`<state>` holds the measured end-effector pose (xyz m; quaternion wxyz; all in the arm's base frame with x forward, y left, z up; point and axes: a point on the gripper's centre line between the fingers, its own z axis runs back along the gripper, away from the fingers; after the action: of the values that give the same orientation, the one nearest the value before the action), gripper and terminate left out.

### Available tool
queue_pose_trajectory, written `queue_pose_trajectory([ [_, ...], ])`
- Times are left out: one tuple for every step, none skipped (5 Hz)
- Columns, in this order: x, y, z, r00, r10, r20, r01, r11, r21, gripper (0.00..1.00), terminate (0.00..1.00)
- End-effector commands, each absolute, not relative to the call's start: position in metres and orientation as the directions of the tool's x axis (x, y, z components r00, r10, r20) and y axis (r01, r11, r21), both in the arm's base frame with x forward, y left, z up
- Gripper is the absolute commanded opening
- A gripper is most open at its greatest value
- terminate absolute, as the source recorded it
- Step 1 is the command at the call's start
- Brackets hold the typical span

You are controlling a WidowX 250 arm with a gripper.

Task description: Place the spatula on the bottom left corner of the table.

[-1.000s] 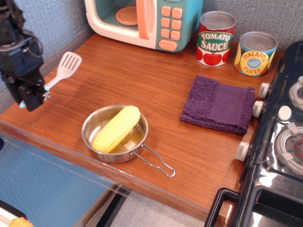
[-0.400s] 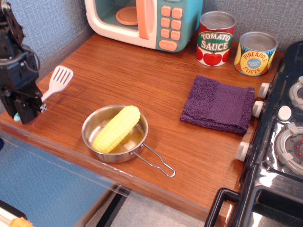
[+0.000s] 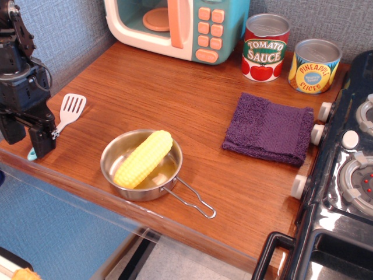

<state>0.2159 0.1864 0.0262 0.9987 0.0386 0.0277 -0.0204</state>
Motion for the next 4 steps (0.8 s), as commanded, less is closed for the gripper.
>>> queue_pose_trajectory([
  [0.232,0.174,0.063,0.993,-0.108,0.051,0.100,0.986,0.132,1.00,0.00],
  [0.243,0.153,0.075,0.980,-0.178,0.094,0.164,0.977,0.136,1.00,0.00],
  [0.248,0.143,0.075,0.974,-0.209,0.093,0.195,0.971,0.140,1.00,0.00],
  [0.249,0.140,0.072,0.976,-0.198,0.095,0.185,0.973,0.136,1.00,0.00],
])
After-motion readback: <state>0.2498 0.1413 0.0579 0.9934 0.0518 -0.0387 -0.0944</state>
